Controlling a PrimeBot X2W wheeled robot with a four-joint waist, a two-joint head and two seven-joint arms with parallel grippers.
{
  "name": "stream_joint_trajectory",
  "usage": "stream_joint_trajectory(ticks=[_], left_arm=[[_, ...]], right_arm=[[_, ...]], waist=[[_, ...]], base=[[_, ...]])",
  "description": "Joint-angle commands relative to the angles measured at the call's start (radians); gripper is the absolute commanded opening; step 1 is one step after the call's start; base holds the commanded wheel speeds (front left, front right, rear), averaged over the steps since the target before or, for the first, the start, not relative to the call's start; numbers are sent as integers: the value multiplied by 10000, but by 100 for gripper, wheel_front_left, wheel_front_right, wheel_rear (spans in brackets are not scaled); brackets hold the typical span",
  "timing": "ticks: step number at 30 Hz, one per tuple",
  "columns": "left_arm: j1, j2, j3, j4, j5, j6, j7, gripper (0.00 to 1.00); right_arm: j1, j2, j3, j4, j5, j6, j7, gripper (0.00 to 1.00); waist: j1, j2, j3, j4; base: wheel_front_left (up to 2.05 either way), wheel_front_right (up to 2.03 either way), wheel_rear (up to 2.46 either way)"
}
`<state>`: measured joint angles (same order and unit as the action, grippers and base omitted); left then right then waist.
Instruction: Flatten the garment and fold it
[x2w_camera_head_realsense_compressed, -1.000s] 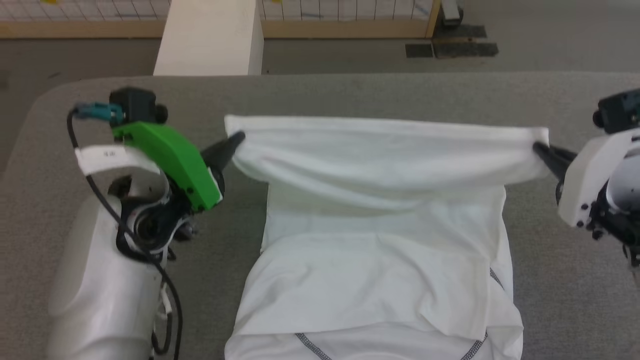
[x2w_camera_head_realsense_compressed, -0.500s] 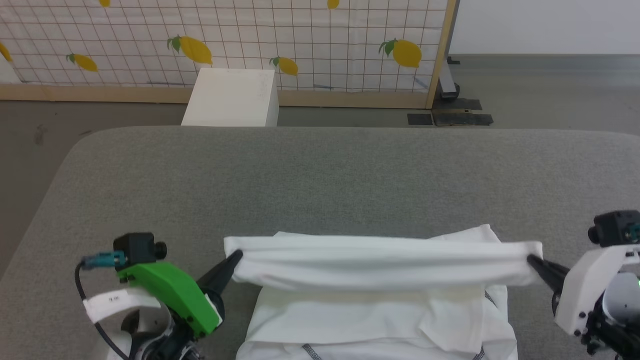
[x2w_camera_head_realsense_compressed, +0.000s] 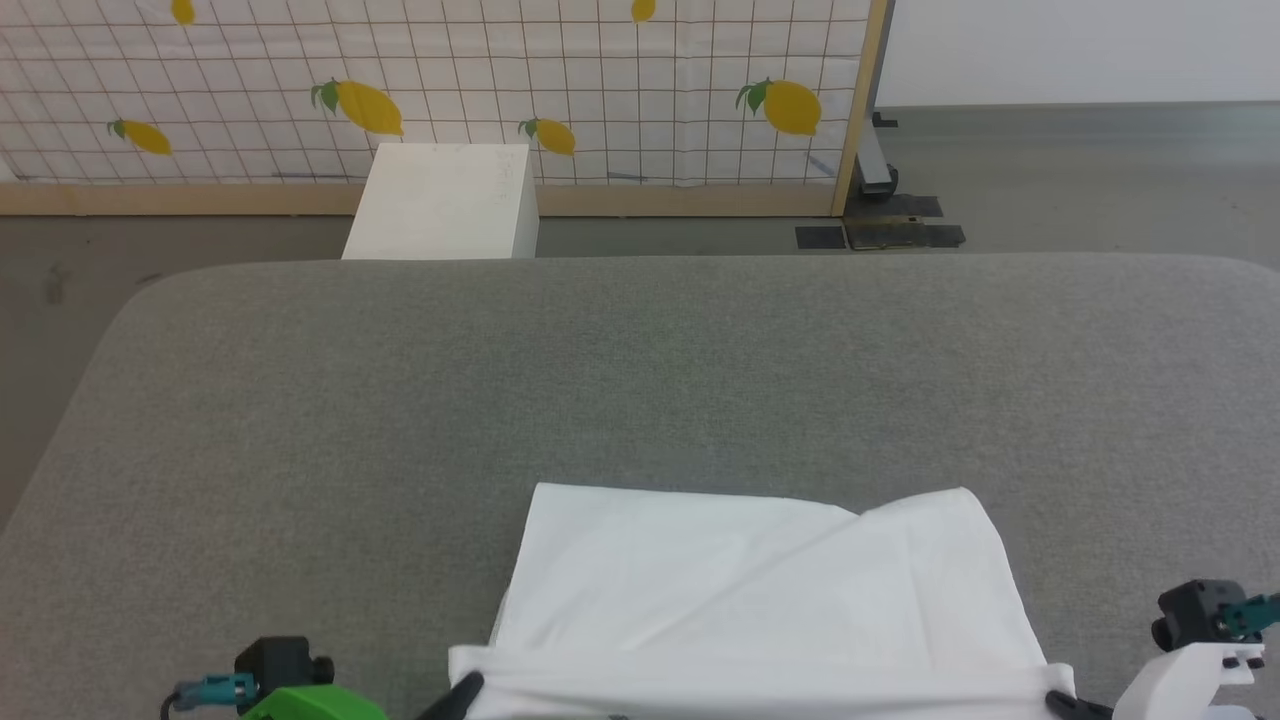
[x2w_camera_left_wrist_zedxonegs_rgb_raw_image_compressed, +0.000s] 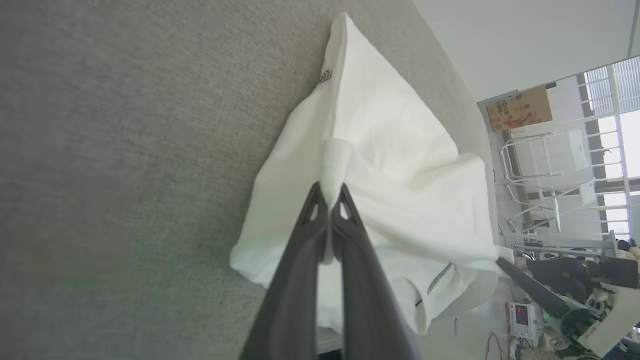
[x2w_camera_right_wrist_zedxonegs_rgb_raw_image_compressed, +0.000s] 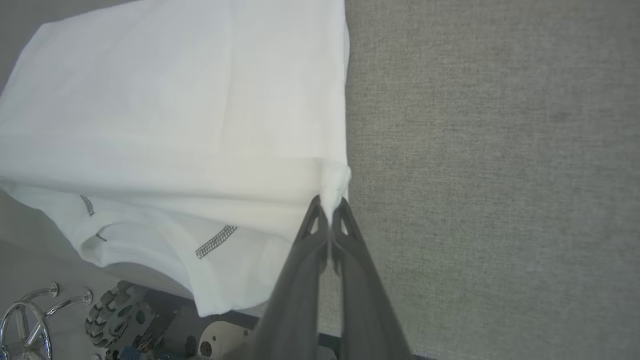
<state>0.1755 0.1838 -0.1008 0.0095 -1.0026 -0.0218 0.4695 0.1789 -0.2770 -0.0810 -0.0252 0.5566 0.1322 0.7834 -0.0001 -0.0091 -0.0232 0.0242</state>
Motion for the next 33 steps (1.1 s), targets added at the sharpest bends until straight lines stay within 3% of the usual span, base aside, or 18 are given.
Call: stream_joint_trajectory(ticks=[1, 7, 18, 19, 20, 21, 22, 23, 33], left_arm=[[297, 48, 90, -121, -140, 148, 113, 0], [797, 270, 87, -271, -139, 600, 544, 0], [553, 303, -324, 771, 165, 991, 918, 0], [534, 306, -331, 819, 190, 1021, 913, 19], [513, 310, -345, 871, 222, 1069, 919, 77], [492, 316, -359, 911, 239, 1121, 952, 100], [463, 332, -368, 953, 255, 1210, 1016, 100], [440, 366, -364, 968, 279, 1290, 1067, 100], [383, 1223, -343, 126, 598, 2164, 2094, 100]], right_arm=[[186, 34, -48, -41, -102, -15, 44, 0], [561, 173, -111, 26, -268, -15, 282, 0], [630, 253, 593, 690, -542, -15, 358, 0], [609, 250, 641, 749, -553, -15, 332, 0], [583, 251, 684, 813, -558, -15, 298, 0], [564, 243, 735, 842, -553, -15, 274, 0], [544, 204, 854, 859, -523, -15, 270, 16], [534, 169, 923, 863, -490, -15, 261, 100], [791, -344, 762, -206, 164, -15, 620, 100]], waist=[[1, 88, -10, -18], [1, 88, 40, 46], [1, 88, 139, -12], [1, 88, 143, -26], [1, 88, 152, -39], [1, 88, 162, -45], [1, 88, 159, -50], [1, 88, 151, -59], [1, 88, -108, -14]], base=[[0, 0, 0], [0, 0, 0], [0, 0, 0], [0, 0, 0], [0, 0, 0], [0, 0, 0], [0, 0, 0], [0, 0, 0], [0, 0, 0]])
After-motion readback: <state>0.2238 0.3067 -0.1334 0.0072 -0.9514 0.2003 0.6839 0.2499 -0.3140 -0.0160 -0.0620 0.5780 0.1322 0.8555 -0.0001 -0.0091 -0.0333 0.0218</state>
